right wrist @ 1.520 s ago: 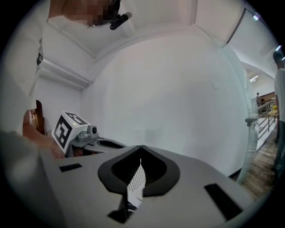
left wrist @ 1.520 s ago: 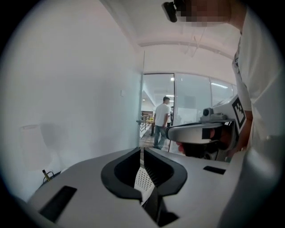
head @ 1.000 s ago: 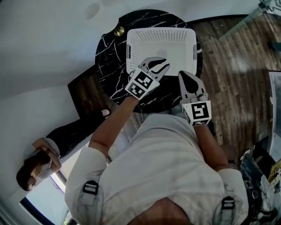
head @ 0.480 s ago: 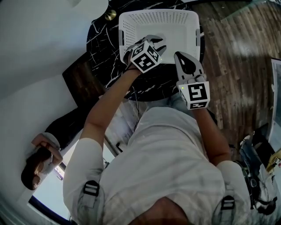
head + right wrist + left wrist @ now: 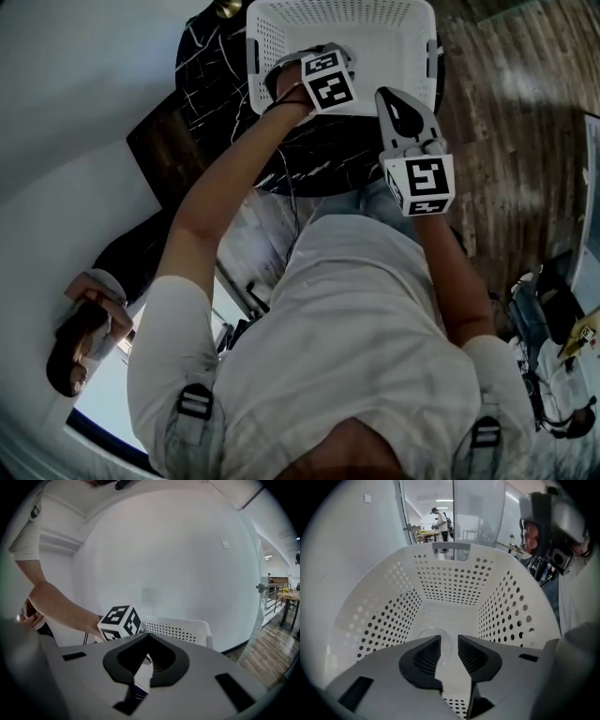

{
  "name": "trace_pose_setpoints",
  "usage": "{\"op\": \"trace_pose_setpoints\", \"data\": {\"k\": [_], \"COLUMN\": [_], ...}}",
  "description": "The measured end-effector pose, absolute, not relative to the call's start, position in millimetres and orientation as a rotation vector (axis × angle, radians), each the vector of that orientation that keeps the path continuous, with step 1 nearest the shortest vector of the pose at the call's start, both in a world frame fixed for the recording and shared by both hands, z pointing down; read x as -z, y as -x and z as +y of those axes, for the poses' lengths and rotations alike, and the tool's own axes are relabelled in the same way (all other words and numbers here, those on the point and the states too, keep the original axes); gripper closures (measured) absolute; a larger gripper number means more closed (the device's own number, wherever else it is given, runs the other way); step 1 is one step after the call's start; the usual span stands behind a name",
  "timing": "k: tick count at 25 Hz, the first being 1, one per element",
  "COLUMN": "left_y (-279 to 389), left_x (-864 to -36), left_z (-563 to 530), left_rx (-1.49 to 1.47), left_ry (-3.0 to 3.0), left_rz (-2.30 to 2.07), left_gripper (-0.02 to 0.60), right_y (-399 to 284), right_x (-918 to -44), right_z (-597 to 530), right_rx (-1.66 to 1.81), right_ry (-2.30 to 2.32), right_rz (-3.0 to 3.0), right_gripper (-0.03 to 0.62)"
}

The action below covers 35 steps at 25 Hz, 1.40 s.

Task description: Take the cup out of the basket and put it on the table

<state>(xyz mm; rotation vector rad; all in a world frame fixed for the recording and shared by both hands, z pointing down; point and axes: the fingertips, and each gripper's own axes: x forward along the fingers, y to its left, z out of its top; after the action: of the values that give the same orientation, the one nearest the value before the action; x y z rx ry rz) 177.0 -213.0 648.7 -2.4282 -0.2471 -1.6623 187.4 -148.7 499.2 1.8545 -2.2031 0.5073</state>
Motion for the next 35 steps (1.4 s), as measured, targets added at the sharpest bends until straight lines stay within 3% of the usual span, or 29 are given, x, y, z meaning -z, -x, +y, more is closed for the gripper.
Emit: {"op": "trace_pose_setpoints", "data": {"k": [10,13,20,35], "left_y": [-177,-176,-172,-166], "left_x": [-675,-673,-668,-570], "left_z": [-212,-214,-214,-217], "left_rx": [1.696,1.685,1.678,1.531], "left_ry": [2.349,2.349,2.314,2.263], "left_rz": [-0.290,-0.285,-0.269,-0.105], "left_gripper": [0.483,0.546,0.557,0.558], "right_y": [-188,-186,-185,-182], "right_x": [-504,-504,-498,-459], "right_z": [-146,-144,-143,-143], "right_rx": [-0.520,-0.521,-0.507,-0.395], "right_ry": [-1.871,-1.873,-1.873,-1.889], "right_rz": [-2.190,-2.186,-2.192,-2.252], "right_gripper": [0.585,0.585,0.585,0.585]}}
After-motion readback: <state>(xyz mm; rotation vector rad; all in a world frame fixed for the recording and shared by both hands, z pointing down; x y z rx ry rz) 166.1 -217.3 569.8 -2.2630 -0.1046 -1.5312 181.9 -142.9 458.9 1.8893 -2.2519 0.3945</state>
